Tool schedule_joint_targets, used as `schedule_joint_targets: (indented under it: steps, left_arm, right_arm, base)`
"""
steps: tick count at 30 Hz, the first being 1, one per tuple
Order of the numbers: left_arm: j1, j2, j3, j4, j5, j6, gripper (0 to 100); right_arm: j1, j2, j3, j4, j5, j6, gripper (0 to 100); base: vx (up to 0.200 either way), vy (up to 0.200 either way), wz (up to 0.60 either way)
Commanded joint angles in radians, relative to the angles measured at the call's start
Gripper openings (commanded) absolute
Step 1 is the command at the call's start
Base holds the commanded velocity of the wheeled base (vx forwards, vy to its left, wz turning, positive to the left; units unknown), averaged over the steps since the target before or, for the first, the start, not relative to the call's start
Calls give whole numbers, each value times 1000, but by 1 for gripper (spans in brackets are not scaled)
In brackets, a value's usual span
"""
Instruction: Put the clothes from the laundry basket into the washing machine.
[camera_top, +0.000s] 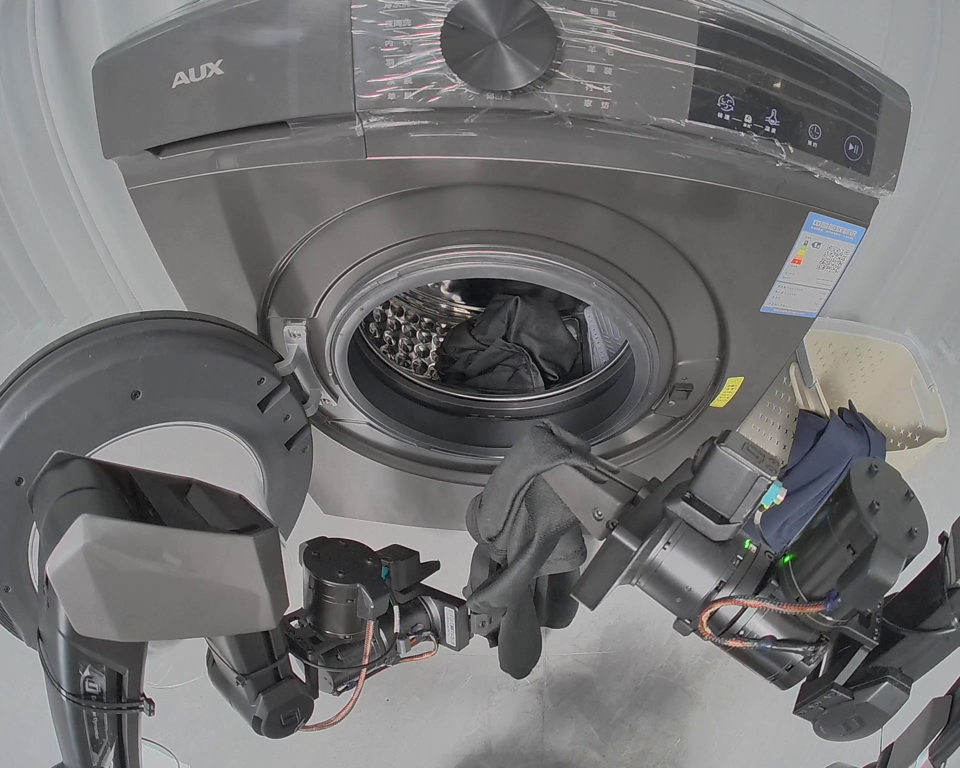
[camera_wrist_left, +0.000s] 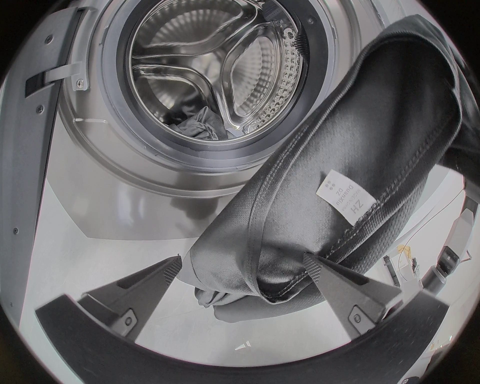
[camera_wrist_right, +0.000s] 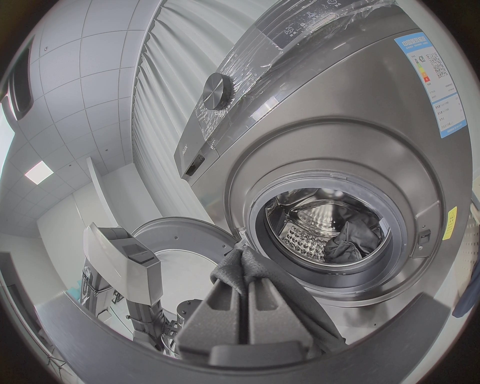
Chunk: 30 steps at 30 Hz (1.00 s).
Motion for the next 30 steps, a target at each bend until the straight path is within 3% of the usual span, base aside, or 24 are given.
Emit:
schedule_joint_targets:
  steps: [1, 5, 13, 30]
  left_arm:
    - [6, 12, -10, 0, -1, 0, 100]
    - [14, 29, -25, -1, -1, 0, 100]
    - [71, 93, -128, -8, 12, 43, 100]
    - [78, 160, -260, -9, 38, 55, 100]
  right_arm:
    - [-1, -1, -3, 0, -1, 0, 0]
    - [2, -4, 0, 0, -4, 0, 0]
    - [16, -24, 9, 0, -5, 1, 0]
    - [27, -30, 13, 0, -5, 1, 0]
  base:
    - [0, 0, 0]
    - [0, 0, 0]
    - [0, 0, 0]
    - [0, 0, 0]
